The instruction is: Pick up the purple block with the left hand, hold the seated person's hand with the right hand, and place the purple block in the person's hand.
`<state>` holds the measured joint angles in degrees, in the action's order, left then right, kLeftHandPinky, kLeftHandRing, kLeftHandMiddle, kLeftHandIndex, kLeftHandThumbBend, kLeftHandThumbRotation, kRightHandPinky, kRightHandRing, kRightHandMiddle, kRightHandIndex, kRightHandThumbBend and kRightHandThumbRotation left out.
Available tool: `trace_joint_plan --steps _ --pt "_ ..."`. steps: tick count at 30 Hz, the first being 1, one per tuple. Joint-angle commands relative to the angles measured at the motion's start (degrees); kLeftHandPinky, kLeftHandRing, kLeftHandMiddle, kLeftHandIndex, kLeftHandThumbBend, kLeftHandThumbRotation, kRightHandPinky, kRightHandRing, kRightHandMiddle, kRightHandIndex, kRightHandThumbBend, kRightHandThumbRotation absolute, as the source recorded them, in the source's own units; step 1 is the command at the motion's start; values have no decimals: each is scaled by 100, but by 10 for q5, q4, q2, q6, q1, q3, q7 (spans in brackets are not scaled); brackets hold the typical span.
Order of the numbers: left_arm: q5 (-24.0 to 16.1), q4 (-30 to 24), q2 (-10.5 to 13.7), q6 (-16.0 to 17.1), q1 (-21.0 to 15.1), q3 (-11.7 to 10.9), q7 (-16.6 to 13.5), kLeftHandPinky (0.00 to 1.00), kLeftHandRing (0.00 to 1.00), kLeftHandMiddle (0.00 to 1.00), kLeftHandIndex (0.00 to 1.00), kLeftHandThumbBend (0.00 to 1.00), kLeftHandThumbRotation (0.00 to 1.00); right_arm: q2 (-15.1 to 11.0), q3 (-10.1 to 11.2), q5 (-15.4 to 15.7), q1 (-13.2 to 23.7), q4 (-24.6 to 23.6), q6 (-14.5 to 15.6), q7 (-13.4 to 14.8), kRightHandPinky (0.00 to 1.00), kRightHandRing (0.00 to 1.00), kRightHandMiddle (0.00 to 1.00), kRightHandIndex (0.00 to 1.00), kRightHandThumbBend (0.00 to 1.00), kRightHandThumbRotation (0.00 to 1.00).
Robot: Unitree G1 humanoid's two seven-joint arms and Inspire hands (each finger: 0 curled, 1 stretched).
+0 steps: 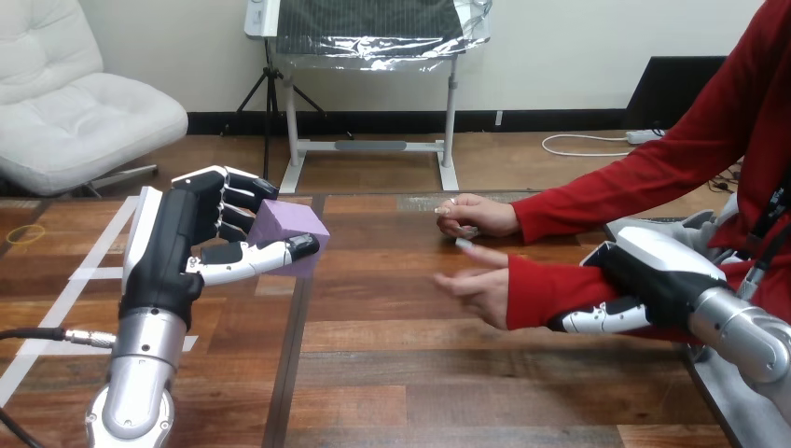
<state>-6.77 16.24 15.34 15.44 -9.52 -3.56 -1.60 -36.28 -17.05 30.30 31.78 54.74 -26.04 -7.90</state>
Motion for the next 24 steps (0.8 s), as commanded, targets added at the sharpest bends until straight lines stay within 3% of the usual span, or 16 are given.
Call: trace_joint_plan --steps 1,15,24 --pt "-5 2 -1 10 -35 -4 -9 33 39 42 42 63 0 -12 27 -22 64 -37 -10 6 25 29 34 32 58 52" --pt "-3 14 -3 16 -41 -5 -9 33 39 42 42 63 0 -15 28 -24 65 -46 -9 3 24 28 33 33 59 53" --pt "-11 35 -2 37 -50 -2 -17 32 37 41 42 64 0 -14 31 -30 65 -50 -10 -2 24 28 33 33 59 52"
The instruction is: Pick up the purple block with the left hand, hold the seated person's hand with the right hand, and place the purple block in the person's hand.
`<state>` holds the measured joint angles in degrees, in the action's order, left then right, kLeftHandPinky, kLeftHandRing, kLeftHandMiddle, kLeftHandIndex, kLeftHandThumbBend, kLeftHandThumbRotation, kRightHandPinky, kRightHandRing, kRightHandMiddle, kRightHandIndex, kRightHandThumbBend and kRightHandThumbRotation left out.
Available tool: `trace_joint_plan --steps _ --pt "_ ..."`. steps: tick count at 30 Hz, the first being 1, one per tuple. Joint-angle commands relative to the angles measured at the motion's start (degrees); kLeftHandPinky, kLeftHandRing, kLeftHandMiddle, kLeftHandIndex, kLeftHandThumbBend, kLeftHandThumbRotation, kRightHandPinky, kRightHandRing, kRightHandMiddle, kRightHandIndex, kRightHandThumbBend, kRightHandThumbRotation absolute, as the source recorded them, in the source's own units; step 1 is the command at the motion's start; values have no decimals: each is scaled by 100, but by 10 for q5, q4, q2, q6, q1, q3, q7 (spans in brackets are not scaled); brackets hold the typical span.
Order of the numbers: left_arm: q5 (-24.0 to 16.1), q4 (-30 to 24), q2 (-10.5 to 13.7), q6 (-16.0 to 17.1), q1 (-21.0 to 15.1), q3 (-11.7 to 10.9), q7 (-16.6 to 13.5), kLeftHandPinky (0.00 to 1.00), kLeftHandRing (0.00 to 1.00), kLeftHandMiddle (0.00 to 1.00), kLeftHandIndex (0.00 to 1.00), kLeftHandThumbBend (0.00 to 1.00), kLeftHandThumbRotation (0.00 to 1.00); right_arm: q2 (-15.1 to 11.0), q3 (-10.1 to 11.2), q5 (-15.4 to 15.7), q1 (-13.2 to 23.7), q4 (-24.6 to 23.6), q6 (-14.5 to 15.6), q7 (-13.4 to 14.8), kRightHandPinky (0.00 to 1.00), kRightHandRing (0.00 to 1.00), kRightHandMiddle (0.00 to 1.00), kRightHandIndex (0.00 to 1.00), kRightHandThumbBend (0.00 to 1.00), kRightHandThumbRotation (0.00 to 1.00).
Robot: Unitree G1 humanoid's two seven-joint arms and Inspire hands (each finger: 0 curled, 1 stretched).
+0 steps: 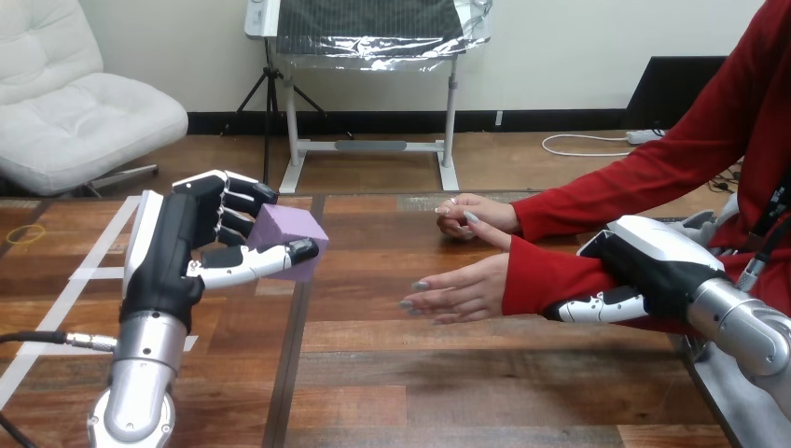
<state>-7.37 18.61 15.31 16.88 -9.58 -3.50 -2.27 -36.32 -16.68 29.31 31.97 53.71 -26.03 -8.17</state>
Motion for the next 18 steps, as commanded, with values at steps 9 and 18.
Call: trace_joint_plan --steps 9,18 --pt "-6 43 -3 36 -67 0 -14 31 37 40 42 65 0 -12 26 -20 62 -45 -5 -3 25 29 34 33 60 52" --pt "-10 98 -6 62 -101 5 -22 31 37 40 42 66 0 -10 25 -19 62 -49 -5 -6 25 29 34 34 60 51"
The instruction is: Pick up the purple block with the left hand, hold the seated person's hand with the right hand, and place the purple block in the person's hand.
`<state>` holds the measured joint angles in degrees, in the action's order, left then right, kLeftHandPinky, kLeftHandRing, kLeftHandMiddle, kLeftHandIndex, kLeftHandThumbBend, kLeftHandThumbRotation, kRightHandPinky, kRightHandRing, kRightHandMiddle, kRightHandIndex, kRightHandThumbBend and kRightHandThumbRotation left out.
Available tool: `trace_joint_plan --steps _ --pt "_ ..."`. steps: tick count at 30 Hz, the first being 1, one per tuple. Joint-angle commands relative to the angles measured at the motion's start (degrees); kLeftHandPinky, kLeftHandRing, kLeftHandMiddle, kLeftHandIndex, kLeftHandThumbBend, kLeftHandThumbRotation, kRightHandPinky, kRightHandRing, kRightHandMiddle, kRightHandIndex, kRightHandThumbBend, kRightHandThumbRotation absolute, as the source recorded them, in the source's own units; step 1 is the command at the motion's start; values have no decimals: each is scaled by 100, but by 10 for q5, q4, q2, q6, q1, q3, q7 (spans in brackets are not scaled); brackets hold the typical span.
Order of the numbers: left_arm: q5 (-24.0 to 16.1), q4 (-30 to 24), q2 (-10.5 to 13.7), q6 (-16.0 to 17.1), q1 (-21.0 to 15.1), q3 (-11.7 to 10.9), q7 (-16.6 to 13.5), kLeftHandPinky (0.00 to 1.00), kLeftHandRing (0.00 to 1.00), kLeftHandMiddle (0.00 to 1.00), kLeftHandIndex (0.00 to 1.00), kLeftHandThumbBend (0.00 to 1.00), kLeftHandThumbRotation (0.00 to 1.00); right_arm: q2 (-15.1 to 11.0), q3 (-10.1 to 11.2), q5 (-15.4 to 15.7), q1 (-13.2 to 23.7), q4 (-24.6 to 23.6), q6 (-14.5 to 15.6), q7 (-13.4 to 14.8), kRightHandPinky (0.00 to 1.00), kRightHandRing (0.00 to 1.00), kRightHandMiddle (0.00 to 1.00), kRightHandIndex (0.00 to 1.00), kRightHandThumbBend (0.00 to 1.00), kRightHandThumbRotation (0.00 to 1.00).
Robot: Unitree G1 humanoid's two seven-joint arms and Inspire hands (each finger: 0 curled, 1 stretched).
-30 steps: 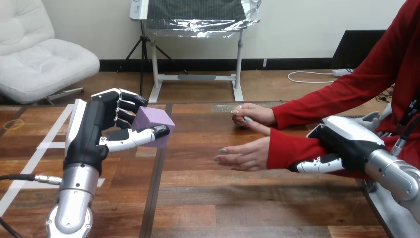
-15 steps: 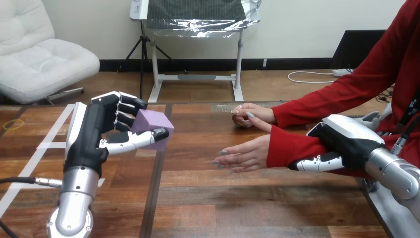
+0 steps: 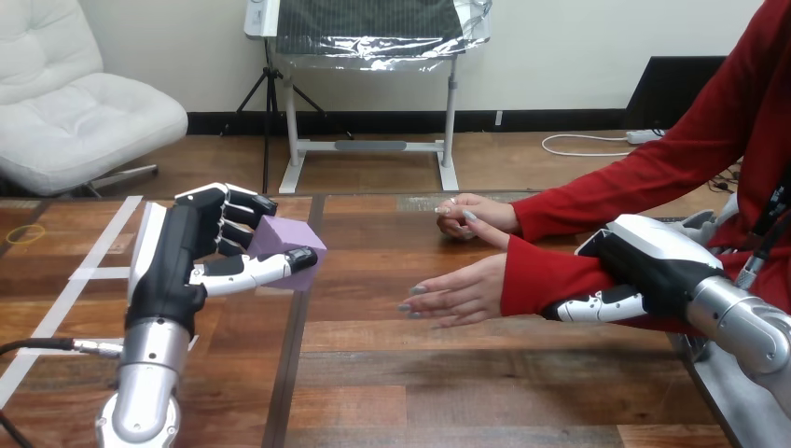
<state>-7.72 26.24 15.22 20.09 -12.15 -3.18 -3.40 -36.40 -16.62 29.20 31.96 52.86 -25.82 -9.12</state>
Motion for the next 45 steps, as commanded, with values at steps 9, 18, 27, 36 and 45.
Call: trace_joint_plan --steps 9,18,27,36,45 --pt "-9 92 -13 49 -118 6 -18 33 38 41 42 67 0 -9 23 -16 60 -46 -7 4 26 30 35 35 60 51" --pt "-3 163 -28 57 -164 6 -20 35 41 43 43 67 0 -8 24 -18 57 -53 -15 4 26 30 35 36 60 52" --pt "-5 236 -39 72 -208 7 -27 38 43 45 44 69 0 -7 27 -24 53 -61 -23 3 25 30 35 36 60 52" --pt "-2 295 -53 79 -245 5 -28 38 44 46 44 69 0 -8 30 -27 47 -78 -15 -3 24 28 33 35 60 52" --pt "4 333 -65 73 -274 -1 -26 39 45 46 44 69 0 -9 32 -26 42 -95 -9 -9 25 29 34 36 60 53"
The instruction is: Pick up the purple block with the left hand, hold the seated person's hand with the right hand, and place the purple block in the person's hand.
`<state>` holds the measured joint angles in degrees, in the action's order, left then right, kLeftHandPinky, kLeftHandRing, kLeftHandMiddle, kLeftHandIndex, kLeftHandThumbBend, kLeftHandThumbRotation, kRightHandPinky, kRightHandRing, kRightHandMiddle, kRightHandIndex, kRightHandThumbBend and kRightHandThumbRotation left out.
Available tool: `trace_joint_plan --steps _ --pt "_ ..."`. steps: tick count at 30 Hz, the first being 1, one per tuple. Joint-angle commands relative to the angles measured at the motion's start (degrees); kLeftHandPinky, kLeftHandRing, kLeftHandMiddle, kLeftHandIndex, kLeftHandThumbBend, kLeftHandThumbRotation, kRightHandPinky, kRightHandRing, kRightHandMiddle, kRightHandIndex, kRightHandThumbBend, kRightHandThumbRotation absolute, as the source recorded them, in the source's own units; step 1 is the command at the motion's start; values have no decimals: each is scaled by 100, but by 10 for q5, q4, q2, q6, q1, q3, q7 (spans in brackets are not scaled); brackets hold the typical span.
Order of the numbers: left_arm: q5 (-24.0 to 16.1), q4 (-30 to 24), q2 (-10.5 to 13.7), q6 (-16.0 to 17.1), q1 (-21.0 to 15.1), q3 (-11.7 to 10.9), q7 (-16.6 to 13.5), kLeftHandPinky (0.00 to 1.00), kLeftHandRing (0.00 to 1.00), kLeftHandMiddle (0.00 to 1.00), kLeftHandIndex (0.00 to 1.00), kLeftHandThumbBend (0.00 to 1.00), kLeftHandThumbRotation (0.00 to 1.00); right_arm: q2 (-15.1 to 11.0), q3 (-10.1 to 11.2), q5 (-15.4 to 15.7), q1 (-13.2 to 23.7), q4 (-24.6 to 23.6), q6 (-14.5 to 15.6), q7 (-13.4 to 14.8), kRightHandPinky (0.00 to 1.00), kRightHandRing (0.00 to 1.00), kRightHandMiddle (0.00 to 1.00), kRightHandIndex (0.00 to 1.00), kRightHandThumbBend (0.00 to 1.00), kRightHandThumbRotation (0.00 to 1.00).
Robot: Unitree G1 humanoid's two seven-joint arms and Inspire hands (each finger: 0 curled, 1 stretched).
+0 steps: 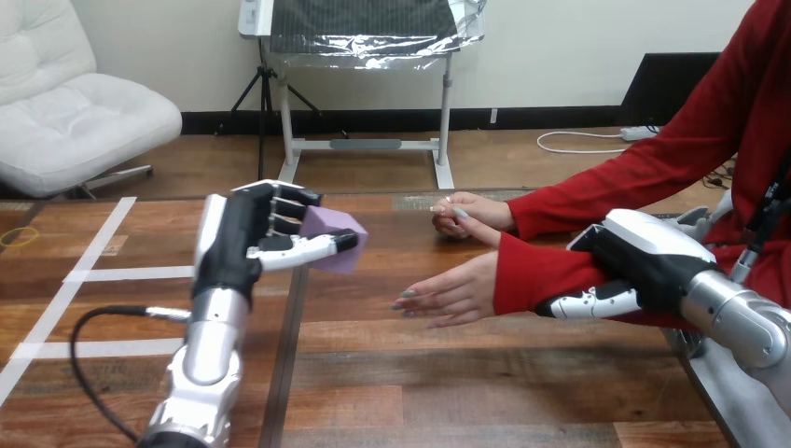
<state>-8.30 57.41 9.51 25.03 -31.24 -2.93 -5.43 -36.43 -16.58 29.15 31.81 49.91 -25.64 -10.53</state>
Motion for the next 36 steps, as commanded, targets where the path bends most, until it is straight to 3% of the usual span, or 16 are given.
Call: trace_joint_plan --steps 1,15,36 --pt "13 26 -11 24 -86 -5 -3 39 45 46 44 69 0 -9 31 -25 44 -66 -9 5 25 29 34 36 60 53" --pt "25 56 -28 17 -112 -8 4 39 44 47 45 68 0 -7 31 -21 43 -75 -3 5 26 30 35 37 61 57" --pt "46 78 -60 4 -133 -11 15 41 45 48 46 68 0 5 29 -15 52 -78 7 9 27 31 36 37 61 55"
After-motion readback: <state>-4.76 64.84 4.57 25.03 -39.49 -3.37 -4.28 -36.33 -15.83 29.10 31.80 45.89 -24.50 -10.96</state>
